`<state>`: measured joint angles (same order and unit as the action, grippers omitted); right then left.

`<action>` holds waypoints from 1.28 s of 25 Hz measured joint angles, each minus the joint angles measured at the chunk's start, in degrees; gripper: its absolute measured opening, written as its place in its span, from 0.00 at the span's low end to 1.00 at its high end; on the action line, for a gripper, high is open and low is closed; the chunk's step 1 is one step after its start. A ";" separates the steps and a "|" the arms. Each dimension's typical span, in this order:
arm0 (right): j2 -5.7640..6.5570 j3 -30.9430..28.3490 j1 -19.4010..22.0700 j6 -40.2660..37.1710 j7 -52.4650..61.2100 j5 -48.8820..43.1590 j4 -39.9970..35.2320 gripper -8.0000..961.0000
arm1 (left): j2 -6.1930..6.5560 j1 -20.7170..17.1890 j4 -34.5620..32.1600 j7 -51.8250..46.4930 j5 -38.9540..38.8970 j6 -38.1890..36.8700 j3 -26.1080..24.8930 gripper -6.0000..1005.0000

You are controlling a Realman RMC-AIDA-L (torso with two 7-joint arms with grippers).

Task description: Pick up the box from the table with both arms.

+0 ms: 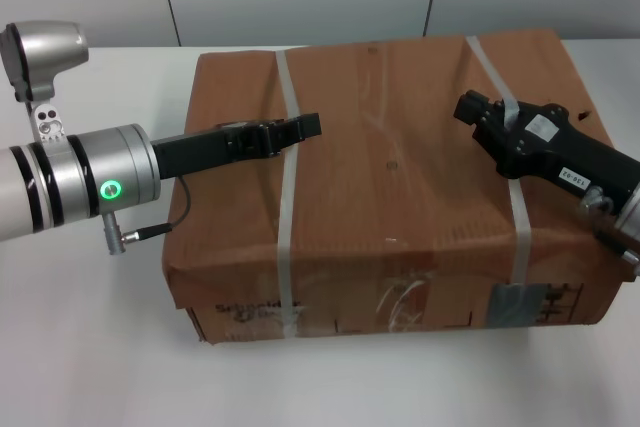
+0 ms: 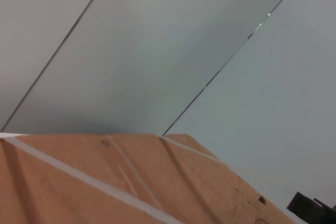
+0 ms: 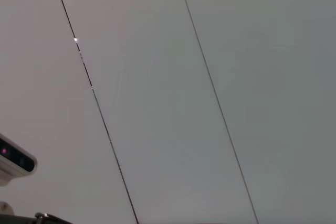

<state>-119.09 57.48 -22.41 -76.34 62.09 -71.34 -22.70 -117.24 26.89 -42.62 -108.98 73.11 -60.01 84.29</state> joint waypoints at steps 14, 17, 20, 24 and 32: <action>0.00 -0.02 0.00 0.21 -0.04 0.00 0.03 0.09 | -0.01 -0.02 0.00 0.09 0.00 0.00 -0.10 0.10; 0.00 0.00 0.00 0.21 -0.04 0.00 0.03 0.09 | -0.01 -0.08 0.00 0.09 0.00 0.00 -0.09 0.10; 0.00 0.00 0.00 0.20 -0.04 0.00 0.03 0.09 | -0.01 -0.10 -0.01 0.09 0.00 0.00 -0.09 0.10; 0.00 0.00 0.00 0.20 -0.04 0.00 0.02 0.09 | -0.01 -0.09 -0.02 0.09 0.00 -0.02 -0.09 0.10; 0.00 0.00 0.00 0.25 -0.09 0.00 0.39 0.09 | -0.09 -0.09 0.15 0.13 -0.03 -0.02 -0.09 0.10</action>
<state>-119.09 57.48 -22.41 -76.09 61.99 -71.34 -22.31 -117.33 26.80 -42.47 -108.85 73.09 -60.03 84.20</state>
